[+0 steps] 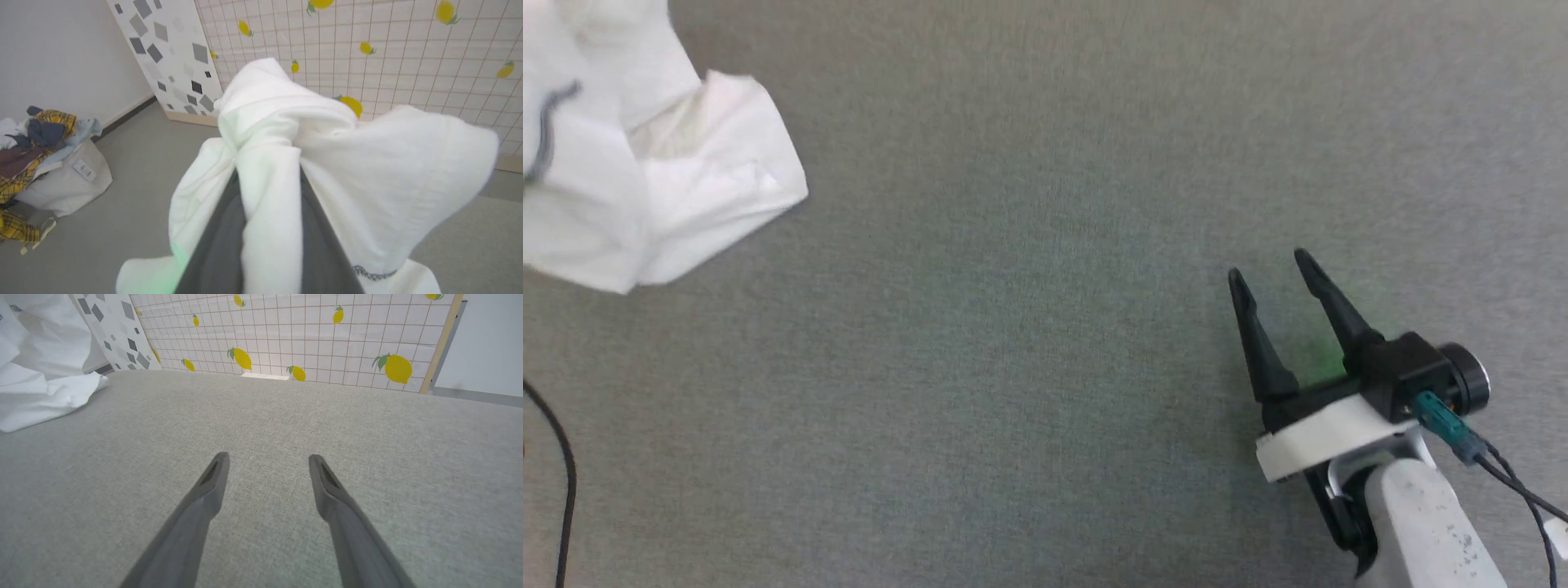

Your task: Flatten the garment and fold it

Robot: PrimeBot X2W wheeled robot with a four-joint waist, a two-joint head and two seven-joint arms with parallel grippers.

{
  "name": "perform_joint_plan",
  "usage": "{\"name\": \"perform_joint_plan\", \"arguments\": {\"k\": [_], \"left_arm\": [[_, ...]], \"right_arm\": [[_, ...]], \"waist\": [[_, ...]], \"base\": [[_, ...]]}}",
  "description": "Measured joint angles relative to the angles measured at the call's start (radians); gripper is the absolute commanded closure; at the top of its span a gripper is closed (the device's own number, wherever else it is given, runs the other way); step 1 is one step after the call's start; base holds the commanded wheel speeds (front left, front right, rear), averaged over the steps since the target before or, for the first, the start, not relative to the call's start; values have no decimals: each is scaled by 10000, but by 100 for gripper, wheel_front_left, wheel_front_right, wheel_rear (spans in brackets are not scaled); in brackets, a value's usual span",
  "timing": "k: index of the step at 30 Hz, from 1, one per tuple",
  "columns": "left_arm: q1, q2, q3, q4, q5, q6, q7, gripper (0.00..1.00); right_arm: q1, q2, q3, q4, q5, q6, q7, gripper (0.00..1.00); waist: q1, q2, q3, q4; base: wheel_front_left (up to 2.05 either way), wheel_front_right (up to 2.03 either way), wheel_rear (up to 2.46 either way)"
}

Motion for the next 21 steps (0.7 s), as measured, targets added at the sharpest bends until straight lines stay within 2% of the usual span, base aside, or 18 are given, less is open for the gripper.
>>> {"name": "perform_joint_plan", "arguments": {"k": [4, 11, 14, 21], "left_arm": [[-928, -171, -754, -362, 491, -251, -604, 100], [-1927, -1087, -2050, -742, 796, -736, -796, 100], [-2140, -1634, -2529, -926, 794, -930, -713, 100], [-2467, -2907, -3312, -1185, 458, -1244, -623, 100]], "right_arm": [[477, -4, -253, 151, 180, 0, -54, 0], [1111, -4, -439, 153, 305, 0, -67, 0], [1236, -2, -387, 96, 360, 0, -33, 0], [1624, -2, -487, -69, 387, 0, 163, 0]], "waist": [[-1, 0, -1046, 0], [-1, 0, -2715, -188], [-1, 0, -3226, -466], [-1, 0, -3890, -1601]], "base": [[0, 0, 0], [0, 0, 0], [0, 0, 0], [0, 0, 0]]}}
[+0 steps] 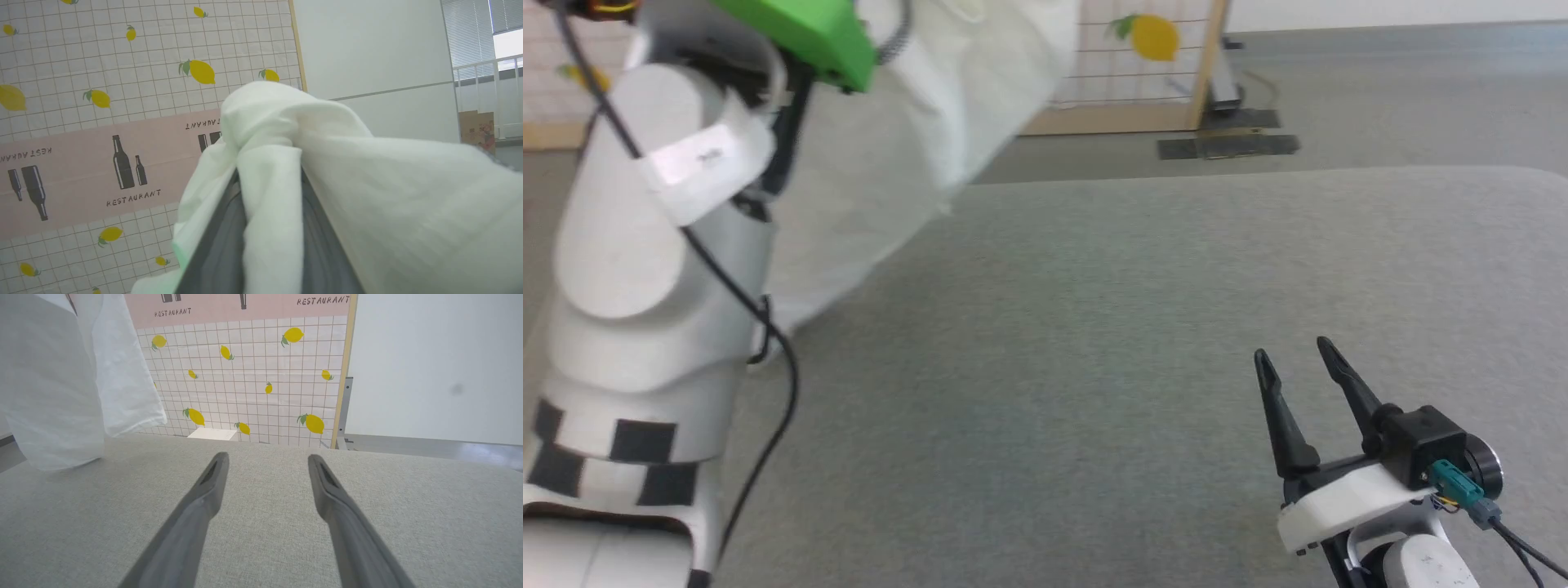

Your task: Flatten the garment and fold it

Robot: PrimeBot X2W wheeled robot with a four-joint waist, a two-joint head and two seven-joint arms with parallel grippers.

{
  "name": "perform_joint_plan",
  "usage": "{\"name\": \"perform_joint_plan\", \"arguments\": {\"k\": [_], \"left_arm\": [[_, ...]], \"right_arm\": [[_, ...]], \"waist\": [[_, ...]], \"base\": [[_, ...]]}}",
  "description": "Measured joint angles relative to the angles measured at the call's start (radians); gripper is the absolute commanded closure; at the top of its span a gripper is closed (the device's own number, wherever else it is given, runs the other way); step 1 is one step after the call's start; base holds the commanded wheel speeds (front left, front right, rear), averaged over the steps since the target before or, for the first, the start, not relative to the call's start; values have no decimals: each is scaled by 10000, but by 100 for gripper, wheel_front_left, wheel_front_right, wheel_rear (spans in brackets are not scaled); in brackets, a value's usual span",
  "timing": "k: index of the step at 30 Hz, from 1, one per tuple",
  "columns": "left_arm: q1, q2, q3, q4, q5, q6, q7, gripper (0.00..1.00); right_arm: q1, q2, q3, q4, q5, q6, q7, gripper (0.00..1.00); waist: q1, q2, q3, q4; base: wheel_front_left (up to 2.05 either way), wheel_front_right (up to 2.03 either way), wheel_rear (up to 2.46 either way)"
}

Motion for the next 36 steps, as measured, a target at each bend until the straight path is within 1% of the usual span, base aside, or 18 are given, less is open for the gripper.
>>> {"name": "perform_joint_plan", "arguments": {"k": [6, 9, 12, 16, 20, 22, 25, 26, 27, 30, 31, 34, 36], "left_arm": [[-58, -1072, -508, 75, -527, -75, 81, 100], [156, -1448, -909, 491, -629, -159, 332, 100], [867, -1636, -1421, 1256, -715, -232, 869, 100], [2117, -1778, -2217, 2592, -959, -345, 1873, 100], [3314, -1902, -2686, 3835, -1337, -477, 2809, 100], [3839, -1967, -2863, 4320, -1726, -541, 3287, 100], [4260, -2105, -2819, 4539, -2224, -558, 3354, 100], [4307, -2138, -2798, 4531, -2293, -556, 3227, 60], [4342, -2163, -2755, 4508, -2328, -543, 3051, 0], [4509, -2188, -2665, 4291, -2355, -504, 2284, 0], [4570, -2176, -2589, 4157, -2341, -499, 1870, 0], [4668, -2036, -2247, 3524, -2140, -263, 297, 0], [4709, -1781, -1988, 3003, -1850, 12, -853, 0]], "right_arm": [[150, -8, -150, -157, 0, 0, 109, 0], [197, -10, -146, -257, 4, 0, 123, 0], [198, -10, -128, -316, 33, 0, 125, 0], [196, -13, -94, -330, 71, 0, 125, 0], [181, -12, -4, -307, 105, 0, 123, 0], [174, -12, 19, -297, 105, 0, 125, 0], [173, -12, 15, -284, 102, 0, 153, 0], [173, -12, 8, -278, 100, 0, 155, 0], [173, -12, -8, -278, 92, 0, 167, 0], [172, -13, -96, -276, 88, 0, 198, 0], [172, -13, -115, -280, 88, 0, 199, 0], [174, -13, -192, -297, 88, 0, 199, 0], [177, -12, -217, -337, 88, 0, 211, 0]], "waist": [[0, 1, -175, -1135], [0, 0, -177, -1582], [0, 0, -115, -1925], [0, 0, 126, -2141], [0, 0, 352, -2218], [0, 0, 411, -2227], [0, 0, 431, -2153], [0, 0, 422, -2115], [0, 0, 410, -2078], [0, 0, 365, -1920], [0, 0, 347, -1854], [0, 0, 293, -1646], [0, 0, 252, -1476]], "base": [[0, 0, 0], [0, 0, 0], [0, 0, 0], [0, 0, 0], [0, 0, 0], [0, 0, 0], [0, 0, 0], [0, 0, 0], [0, 0, 0], [0, 0, 0], [0, 0, 0], [0, 0, 0], [0, 0, 0]]}}
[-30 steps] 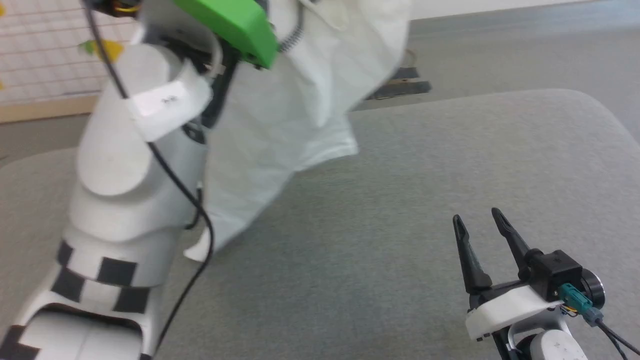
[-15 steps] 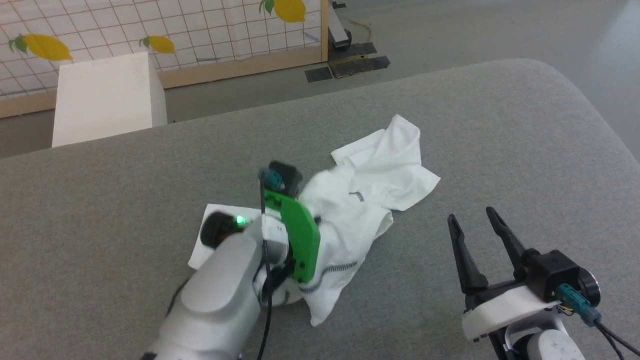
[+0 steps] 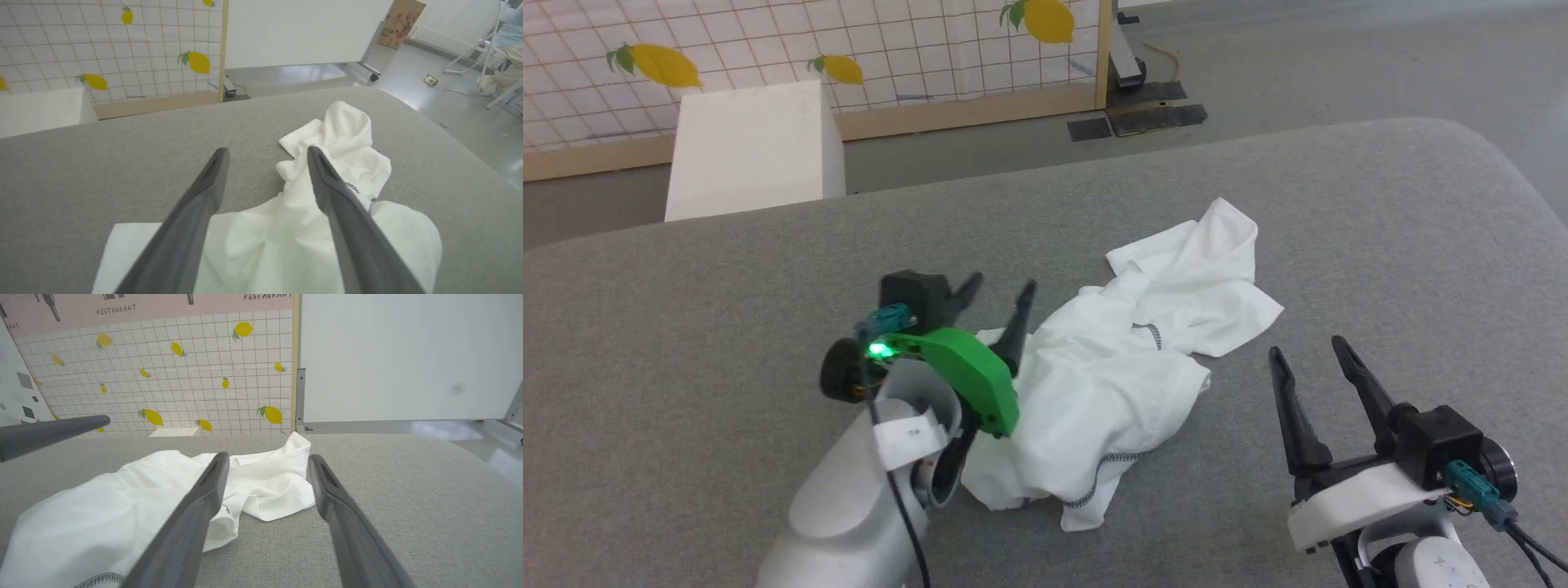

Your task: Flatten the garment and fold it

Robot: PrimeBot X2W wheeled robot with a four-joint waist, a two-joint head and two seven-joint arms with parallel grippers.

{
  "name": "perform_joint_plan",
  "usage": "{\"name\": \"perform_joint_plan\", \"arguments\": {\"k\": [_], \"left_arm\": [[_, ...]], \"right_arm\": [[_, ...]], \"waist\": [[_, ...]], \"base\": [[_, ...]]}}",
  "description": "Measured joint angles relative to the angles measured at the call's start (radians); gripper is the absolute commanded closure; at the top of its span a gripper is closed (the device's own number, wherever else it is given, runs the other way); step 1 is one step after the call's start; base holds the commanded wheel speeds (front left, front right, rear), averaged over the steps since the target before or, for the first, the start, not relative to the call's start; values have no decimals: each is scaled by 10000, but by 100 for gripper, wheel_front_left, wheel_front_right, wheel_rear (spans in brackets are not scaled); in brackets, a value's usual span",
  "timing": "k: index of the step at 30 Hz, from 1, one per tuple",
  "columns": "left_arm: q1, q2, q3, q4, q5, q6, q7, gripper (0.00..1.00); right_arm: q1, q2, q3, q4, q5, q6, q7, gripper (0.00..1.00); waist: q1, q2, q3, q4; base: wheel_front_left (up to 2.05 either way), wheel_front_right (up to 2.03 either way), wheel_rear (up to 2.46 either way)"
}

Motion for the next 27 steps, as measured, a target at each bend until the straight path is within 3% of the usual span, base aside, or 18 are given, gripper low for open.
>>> {"name": "perform_joint_plan", "arguments": {"k": [4, 10, 17, 27], "left_arm": [[486, 614, 619, -966, 420, 635, -1751, 0], [1943, 1195, 1969, -2746, 817, 1177, -2132, 0], [3698, 1269, 3333, -4073, 1501, 1049, -2157, 0], [4730, 602, 4291, -4207, 2167, 445, -2157, 0]], "right_arm": [[32, 0, -96, -115, -73, 0, 84, 0], [41, 0, -236, -295, -128, 0, 211, 0], [68, 0, -318, -407, -174, 0, 311, 0], [222, 2, -259, -466, -247, 0, 445, 0]], "waist": [[0, 0, -91, 335], [0, 0, -213, 777], [0, 0, -294, 1200], [0, 0, -368, 1491]], "base": [[0, 0, 0], [0, 0, 0], [0, 0, 0], [0, 0, 0]]}}
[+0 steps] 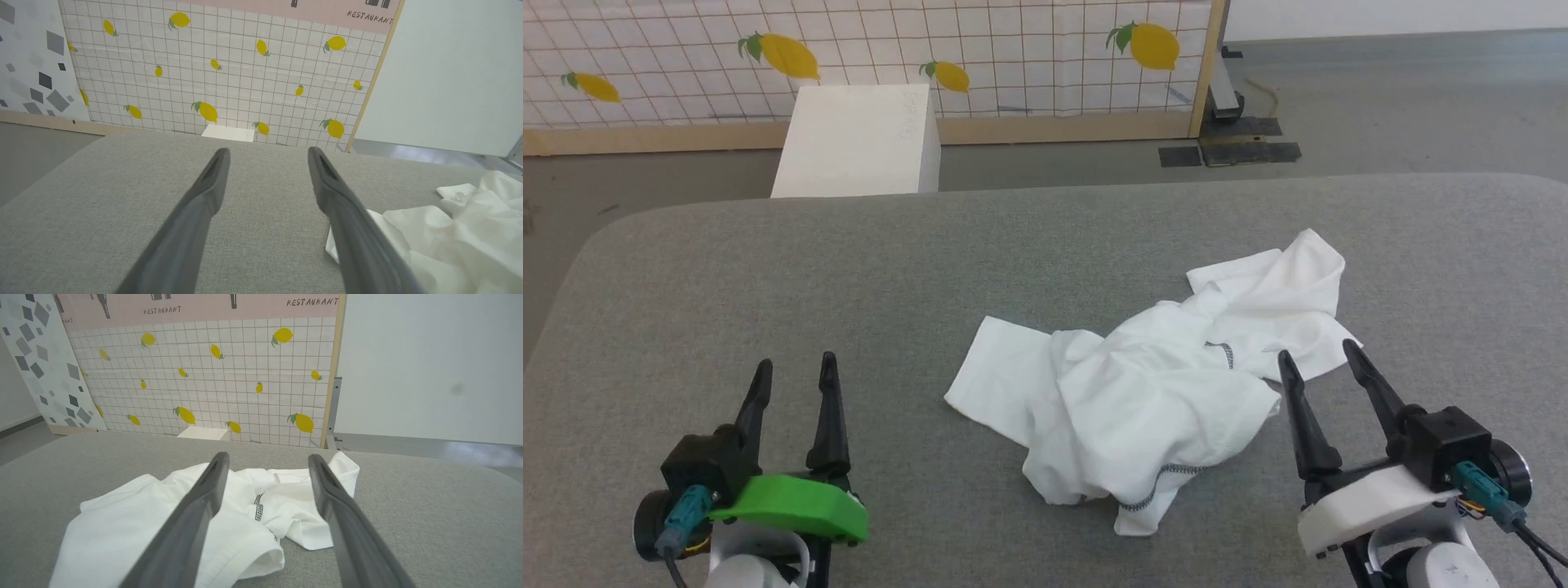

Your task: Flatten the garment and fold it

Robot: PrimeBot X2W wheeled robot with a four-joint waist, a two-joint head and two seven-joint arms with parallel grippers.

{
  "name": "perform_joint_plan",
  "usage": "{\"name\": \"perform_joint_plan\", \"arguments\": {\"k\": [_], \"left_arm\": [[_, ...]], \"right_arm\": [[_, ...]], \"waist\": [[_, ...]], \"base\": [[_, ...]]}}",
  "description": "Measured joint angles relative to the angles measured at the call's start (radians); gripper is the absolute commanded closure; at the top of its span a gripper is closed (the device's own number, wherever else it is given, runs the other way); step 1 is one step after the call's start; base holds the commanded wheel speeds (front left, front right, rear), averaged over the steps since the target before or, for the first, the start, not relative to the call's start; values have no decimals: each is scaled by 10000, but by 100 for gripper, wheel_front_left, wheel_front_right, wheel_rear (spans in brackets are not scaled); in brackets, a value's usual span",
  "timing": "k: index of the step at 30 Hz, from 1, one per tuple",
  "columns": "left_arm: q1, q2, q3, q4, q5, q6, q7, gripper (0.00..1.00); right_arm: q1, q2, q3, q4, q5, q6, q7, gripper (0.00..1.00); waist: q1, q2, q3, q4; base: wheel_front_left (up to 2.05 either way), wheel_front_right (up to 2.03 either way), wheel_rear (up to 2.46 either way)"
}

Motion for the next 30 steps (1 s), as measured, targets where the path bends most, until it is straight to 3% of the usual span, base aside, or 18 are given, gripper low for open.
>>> {"name": "perform_joint_plan", "arguments": {"k": [8, 15, 19, 28, 29, 30], "left_arm": [[-254, -637, -447, 1244, 203, -389, 270, 0], [-1805, -1055, -1183, 3287, -614, 82, 2846, 0], [-2487, -1097, -1490, 4406, -968, 591, 4487, 0], [-3503, -1001, -1937, 5005, -1647, 589, 5785, 0], [-3596, -961, -2054, 5024, -1647, 499, 5812, 56], [-3669, -943, -2125, 5028, -1647, 410, 5797, 100]], "right_arm": [[15, 2, 119, -63, -21, 0, 105, 0], [7, 0, 383, -63, -19, 0, 113, 0], [-41, -2, 523, -46, 12, 0, 100, 0], [-263, -2, 591, 188, 123, 0, -153, 0], [-290, -2, 591, 234, 150, 0, -165, 0], [-311, -2, 591, 276, 176, 0, -184, 0]], "waist": [[0, 0, 10, -131], [0, 0, 188, -416], [0, 0, 384, -628], [0, 0, 943, -1013], [0, 0, 998, -1042], [0, 0, 1046, -1063]], "base": [[0, 0, 0], [0, 0, 0], [0, 0, 0], [0, 0, 0], [0, 0, 0], [0, 0, 0]]}}
